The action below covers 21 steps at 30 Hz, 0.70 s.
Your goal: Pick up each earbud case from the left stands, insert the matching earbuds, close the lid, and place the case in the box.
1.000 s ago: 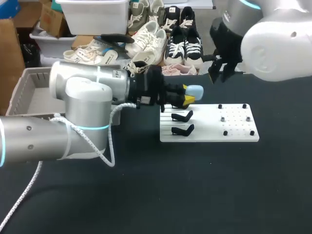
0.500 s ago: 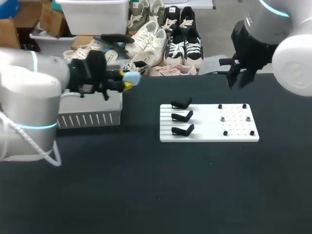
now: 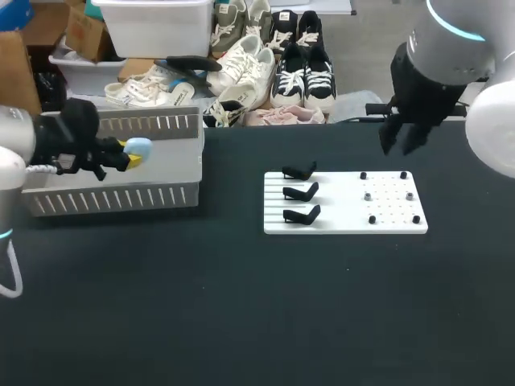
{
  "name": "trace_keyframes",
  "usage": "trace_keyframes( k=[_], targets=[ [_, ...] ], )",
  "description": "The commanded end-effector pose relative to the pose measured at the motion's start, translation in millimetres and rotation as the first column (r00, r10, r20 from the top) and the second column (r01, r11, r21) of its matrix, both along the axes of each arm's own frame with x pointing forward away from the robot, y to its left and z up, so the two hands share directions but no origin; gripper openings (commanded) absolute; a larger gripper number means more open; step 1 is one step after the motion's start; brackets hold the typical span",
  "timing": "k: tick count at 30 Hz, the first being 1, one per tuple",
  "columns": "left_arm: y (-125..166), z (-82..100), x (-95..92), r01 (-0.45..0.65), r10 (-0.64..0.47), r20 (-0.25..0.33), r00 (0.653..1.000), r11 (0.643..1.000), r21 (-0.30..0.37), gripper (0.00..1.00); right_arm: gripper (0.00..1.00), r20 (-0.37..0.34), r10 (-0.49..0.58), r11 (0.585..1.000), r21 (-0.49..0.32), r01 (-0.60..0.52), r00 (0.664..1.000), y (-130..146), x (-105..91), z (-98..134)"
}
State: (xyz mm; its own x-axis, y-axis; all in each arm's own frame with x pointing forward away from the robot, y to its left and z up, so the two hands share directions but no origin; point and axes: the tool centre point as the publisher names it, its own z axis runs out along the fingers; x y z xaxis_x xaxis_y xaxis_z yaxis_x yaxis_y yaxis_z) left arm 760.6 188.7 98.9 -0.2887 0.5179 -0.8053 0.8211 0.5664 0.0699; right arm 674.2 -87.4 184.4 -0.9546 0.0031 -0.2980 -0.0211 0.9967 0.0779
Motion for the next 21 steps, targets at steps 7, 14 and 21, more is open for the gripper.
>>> trace_keyframes(
  k=[7, 14, 21],
  targets=[
    [-2, -11.9, 48.7, 0.134, -0.124, -0.177, 0.976, 0.990, 0.049, 0.00, 0.27, 0.040, -0.030, 1.000, -0.003, 0.030, 0.999, -3, -14.0, 1],
    [-21, -19.6, 67.3, 0.166, -0.154, -0.208, 0.966, 0.985, 0.046, 0.00, 0.27, 0.038, -0.046, 0.999, -0.004, 0.047, 0.998, -7, -19.2, 2],
    [-37, -32.3, 68.8, 0.189, -0.181, -0.240, 0.954, 0.982, 0.009, 0.00, 0.27, 0.039, -0.060, 0.998, -0.007, 0.060, 0.997, -12, -22.8, 3]
  ],
)
